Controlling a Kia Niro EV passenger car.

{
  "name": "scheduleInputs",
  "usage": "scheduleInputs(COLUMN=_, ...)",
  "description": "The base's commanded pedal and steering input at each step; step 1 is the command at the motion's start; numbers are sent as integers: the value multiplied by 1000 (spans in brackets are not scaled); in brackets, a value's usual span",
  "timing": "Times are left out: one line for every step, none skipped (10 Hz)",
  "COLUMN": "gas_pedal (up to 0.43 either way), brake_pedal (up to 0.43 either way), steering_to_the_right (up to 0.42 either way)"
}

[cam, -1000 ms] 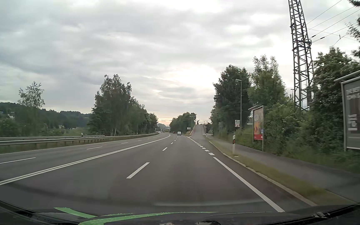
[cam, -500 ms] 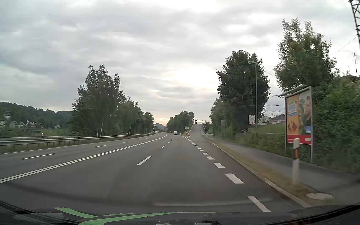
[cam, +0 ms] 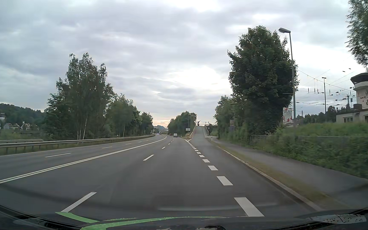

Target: Follow the waypoints while adhering to traffic rules and regulations

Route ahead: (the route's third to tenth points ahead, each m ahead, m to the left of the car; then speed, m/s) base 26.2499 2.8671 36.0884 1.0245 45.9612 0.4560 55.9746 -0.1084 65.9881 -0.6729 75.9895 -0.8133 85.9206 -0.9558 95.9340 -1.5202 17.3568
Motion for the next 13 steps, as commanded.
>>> scheduleInputs(gas_pedal=0, brake_pedal=0, steering_to_the_right=7)
scheduleInputs(gas_pedal=0, brake_pedal=0, steering_to_the_right=7)
scheduleInputs(gas_pedal=0, brake_pedal=0, steering_to_the_right=7)
scheduleInputs(gas_pedal=0, brake_pedal=0, steering_to_the_right=7)
scheduleInputs(gas_pedal=0, brake_pedal=0, steering_to_the_right=7)
scheduleInputs(gas_pedal=0, brake_pedal=12, steering_to_the_right=6)
scheduleInputs(gas_pedal=0, brake_pedal=43, steering_to_the_right=6)
scheduleInputs(gas_pedal=0, brake_pedal=98, steering_to_the_right=6)
scheduleInputs(gas_pedal=0, brake_pedal=122, steering_to_the_right=6)
scheduleInputs(gas_pedal=0, brake_pedal=134, steering_to_the_right=6)
scheduleInputs(gas_pedal=0, brake_pedal=140, steering_to_the_right=5)
scheduleInputs(gas_pedal=0, brake_pedal=140, steering_to_the_right=4)
scheduleInputs(gas_pedal=0, brake_pedal=140, steering_to_the_right=4)
